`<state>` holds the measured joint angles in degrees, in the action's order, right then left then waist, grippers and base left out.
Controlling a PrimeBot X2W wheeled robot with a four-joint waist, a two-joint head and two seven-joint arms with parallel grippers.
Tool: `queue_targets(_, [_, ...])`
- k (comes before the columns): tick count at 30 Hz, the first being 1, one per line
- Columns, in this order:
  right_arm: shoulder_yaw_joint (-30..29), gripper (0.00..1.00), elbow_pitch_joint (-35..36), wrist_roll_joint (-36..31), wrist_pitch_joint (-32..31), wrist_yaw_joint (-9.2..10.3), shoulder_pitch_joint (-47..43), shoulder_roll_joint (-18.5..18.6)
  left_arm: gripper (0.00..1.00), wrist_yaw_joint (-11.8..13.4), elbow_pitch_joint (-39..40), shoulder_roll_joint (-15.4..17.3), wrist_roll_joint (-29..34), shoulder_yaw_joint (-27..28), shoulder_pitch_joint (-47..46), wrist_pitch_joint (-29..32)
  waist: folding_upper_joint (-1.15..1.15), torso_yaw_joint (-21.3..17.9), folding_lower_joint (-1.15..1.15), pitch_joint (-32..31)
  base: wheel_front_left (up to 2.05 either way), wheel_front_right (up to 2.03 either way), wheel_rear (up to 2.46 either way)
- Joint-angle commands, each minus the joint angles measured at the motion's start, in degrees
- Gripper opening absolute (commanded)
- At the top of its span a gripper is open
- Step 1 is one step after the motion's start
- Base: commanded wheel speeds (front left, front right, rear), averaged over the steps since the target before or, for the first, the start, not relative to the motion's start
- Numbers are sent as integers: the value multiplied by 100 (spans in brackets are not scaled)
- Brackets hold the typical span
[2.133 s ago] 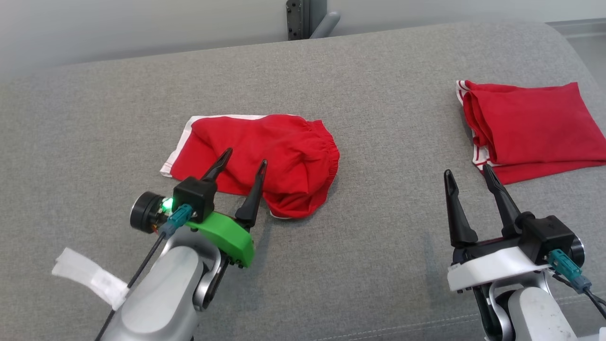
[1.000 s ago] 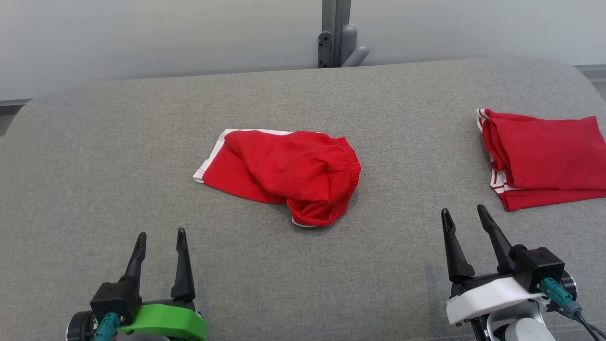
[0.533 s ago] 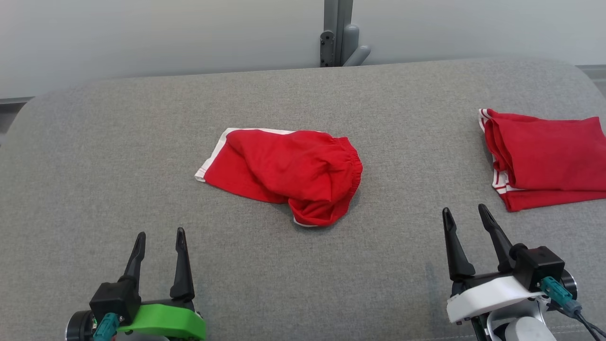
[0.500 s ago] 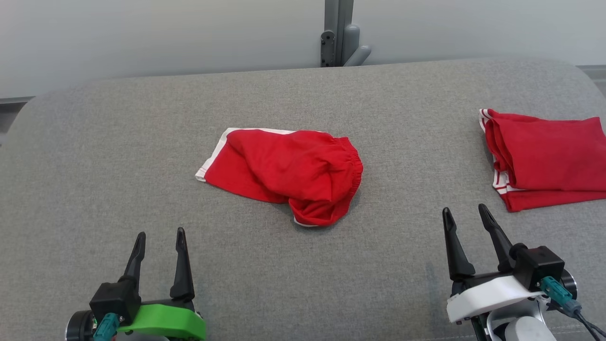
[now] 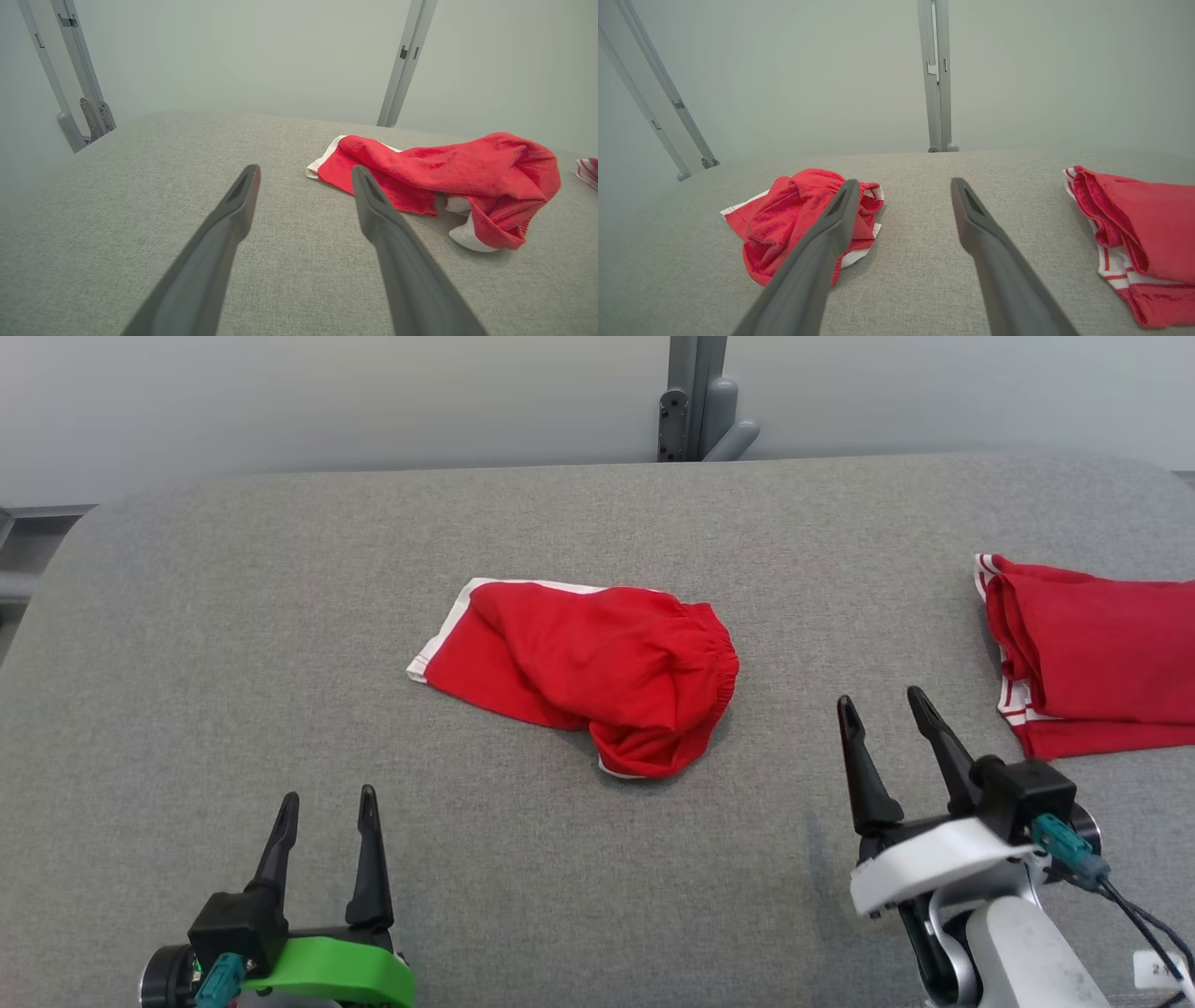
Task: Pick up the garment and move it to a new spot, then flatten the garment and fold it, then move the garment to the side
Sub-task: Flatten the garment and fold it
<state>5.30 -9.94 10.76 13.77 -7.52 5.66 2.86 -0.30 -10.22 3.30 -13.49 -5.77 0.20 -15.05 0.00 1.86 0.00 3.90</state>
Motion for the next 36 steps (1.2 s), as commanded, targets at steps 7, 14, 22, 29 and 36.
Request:
queue_targets(7, [379, 100, -711, 185, -782, 7, 1518, 235, 100, -100, 6, -25, 107, -115, -186, -15, 0, 309, 0, 253, 0, 0, 0])
queue_targets(14, [638, 100, -1703, 942, -1898, 7, 2720, 736, 100, -87, 140, -36, 82, -231, -335, -15, 0, 777, 0, 534, 0, 0, 0])
queue_targets(22, [703, 100, -2888, 1943, -3069, 6, 3776, 1058, 100, 1, 230, -38, -92, -446, -513, -15, 0, 1294, 0, 961, 0, 0, 0])
queue_targets(29, [1021, 100, -3398, 2599, -4054, 5, 4154, 1248, 100, 81, 280, -39, -182, -576, -626, -15, 0, 1542, 0, 1179, 0, 0, 0])
queue_targets(36, [1546, 34, -3420, 3052, -4532, 5, 4264, 1542, 100, 140, 291, -39, -228, -645, -688, -15, 0, 1645, 0, 1257, 0, 0, 0])
